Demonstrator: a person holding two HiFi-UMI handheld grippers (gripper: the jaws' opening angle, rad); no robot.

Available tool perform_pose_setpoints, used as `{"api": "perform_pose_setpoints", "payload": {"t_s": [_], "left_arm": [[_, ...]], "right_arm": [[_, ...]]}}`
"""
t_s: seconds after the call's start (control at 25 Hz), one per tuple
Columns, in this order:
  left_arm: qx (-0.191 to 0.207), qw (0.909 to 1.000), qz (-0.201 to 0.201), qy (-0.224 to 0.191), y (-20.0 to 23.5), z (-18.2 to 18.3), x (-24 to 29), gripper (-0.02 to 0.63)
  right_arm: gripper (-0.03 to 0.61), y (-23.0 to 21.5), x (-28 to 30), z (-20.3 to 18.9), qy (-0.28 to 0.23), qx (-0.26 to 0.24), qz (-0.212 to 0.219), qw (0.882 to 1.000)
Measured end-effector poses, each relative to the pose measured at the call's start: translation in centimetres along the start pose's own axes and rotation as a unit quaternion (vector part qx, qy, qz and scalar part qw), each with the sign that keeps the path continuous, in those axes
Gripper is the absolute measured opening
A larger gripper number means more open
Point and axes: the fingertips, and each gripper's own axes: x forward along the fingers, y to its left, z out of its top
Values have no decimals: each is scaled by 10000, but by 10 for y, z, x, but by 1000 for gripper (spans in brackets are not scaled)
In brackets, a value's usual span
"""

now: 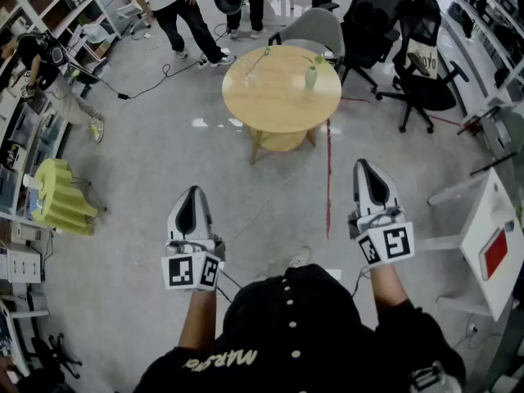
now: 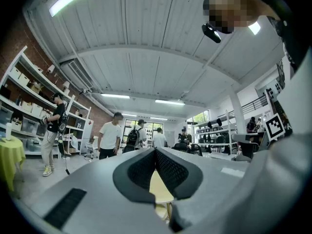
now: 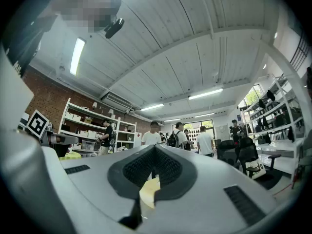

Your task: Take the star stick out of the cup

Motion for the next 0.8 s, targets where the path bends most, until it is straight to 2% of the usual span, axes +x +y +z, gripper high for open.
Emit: {"api": "perform_pose_setpoints", "payload": {"t_s": [0.4,0.6,0.8], "left_arm": [[9,10000,-39,-24,-6,1,-2,3],[9,10000,-51,8,-8,-3,-1,3],[44,10000,-57,12,-7,-4,2,3]], "right_arm": [[-5,2,-7,5,-97,-21,-5,10000],[-5,8,-10,7,-241,211,137,9994],[-3,13,-4,6,-133,21,115,9998]]}}
